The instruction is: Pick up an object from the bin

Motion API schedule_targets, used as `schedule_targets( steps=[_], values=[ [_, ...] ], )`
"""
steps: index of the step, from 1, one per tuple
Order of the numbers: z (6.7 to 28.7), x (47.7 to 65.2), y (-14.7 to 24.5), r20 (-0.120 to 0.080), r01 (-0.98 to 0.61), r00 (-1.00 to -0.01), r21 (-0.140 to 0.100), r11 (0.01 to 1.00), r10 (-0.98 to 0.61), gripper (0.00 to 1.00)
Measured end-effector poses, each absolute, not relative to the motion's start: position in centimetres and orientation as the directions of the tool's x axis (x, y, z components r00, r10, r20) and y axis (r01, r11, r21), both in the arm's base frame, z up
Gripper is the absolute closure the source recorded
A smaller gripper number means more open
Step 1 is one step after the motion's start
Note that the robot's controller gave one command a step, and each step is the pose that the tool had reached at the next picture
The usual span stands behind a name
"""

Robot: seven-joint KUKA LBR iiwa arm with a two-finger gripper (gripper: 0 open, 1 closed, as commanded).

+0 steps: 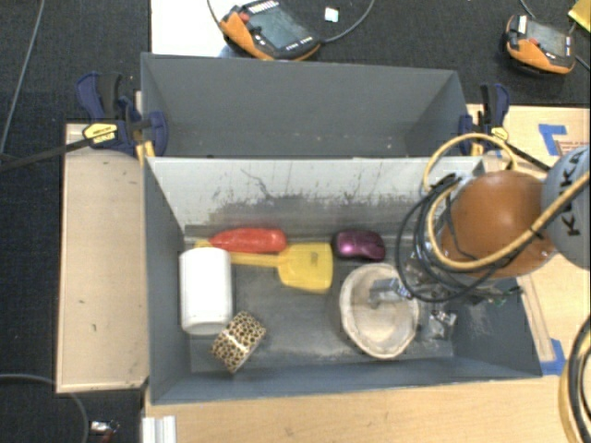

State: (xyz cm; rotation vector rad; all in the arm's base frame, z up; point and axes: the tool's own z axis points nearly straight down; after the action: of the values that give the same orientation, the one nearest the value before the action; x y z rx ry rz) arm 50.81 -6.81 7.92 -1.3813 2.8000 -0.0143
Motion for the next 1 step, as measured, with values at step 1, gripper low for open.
schedule_targets(
  steps=[1],
  values=[
    [7.95, 49.36, -7.34, -0.009, -0.604, -0.797, -0.004, 0.797, -0.604, 0.0]
  ],
)
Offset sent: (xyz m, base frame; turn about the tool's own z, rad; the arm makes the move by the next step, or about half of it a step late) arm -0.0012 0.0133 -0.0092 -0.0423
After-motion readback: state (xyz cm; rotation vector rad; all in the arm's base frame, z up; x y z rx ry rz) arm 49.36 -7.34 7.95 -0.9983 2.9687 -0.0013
